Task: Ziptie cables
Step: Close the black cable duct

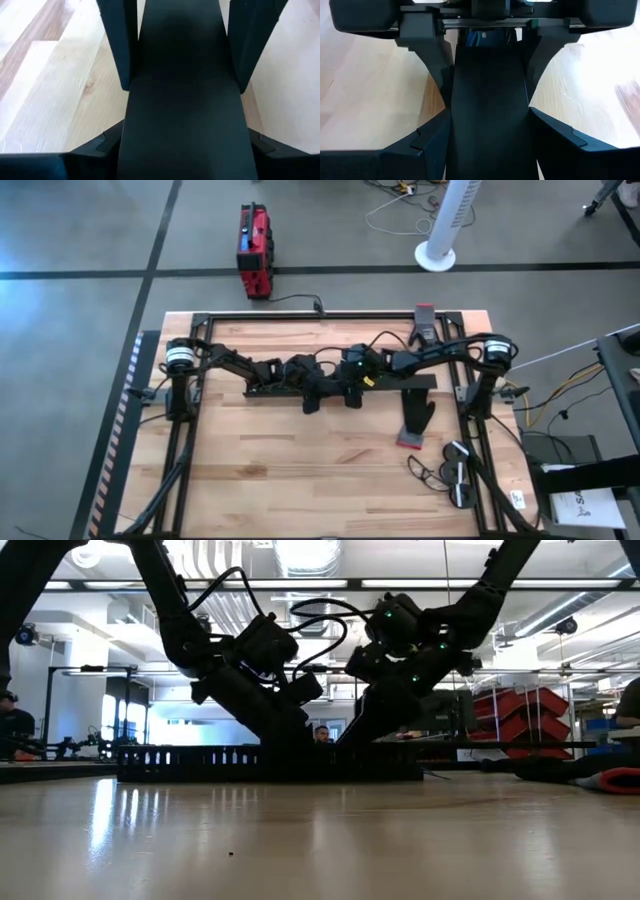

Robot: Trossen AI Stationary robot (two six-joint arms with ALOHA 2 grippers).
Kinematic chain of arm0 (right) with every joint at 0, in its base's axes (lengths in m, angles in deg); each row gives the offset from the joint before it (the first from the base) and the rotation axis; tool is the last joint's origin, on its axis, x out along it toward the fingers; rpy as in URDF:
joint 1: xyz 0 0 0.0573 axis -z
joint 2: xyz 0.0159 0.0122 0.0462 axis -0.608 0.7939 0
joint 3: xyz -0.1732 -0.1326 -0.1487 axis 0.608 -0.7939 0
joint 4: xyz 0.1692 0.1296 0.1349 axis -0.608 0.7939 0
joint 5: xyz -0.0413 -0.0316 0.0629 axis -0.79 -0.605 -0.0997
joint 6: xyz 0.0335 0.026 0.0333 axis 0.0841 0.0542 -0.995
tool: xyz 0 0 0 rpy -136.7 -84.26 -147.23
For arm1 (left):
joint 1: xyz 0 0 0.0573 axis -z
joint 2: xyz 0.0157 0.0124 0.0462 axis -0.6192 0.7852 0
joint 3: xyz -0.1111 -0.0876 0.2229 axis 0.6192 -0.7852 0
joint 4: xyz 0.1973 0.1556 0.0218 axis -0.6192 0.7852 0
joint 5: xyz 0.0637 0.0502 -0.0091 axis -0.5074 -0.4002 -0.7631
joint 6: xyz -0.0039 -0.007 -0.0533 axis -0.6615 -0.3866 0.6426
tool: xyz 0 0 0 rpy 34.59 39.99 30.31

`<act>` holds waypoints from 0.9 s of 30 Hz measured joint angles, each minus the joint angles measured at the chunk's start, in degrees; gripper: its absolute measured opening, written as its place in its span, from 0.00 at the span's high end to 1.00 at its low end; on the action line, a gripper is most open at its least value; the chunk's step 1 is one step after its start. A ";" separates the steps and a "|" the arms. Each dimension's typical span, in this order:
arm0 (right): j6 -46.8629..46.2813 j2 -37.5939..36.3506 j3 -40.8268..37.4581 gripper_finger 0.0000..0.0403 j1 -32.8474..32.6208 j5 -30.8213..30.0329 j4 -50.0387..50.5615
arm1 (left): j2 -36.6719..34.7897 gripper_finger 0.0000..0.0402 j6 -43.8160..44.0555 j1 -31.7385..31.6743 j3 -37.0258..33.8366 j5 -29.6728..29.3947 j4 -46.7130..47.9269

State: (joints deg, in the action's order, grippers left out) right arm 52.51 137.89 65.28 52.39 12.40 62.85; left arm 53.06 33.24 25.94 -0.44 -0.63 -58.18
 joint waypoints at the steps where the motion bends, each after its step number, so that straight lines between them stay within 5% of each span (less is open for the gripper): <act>1: 0.37 0.94 0.74 0.46 -0.02 0.04 0.39 | -0.02 0.44 -0.11 0.03 -0.04 0.03 0.15; 10: 1.03 2.59 4.70 0.46 -0.26 1.55 1.53 | -0.18 0.45 -1.60 0.05 -0.19 1.72 1.02; 19: 3.09 0.73 1.83 0.46 -0.07 3.31 2.17 | -7.97 0.29 -1.40 0.61 -1.21 3.99 14.51; 27: 4.50 -2.84 -0.76 0.46 1.24 3.10 5.30 | -17.86 0.27 5.52 1.37 -12.03 0.97 16.82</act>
State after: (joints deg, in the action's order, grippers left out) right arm 57.01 135.05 64.52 53.63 15.50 68.14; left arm 35.20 38.76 27.32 -12.47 0.34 -41.37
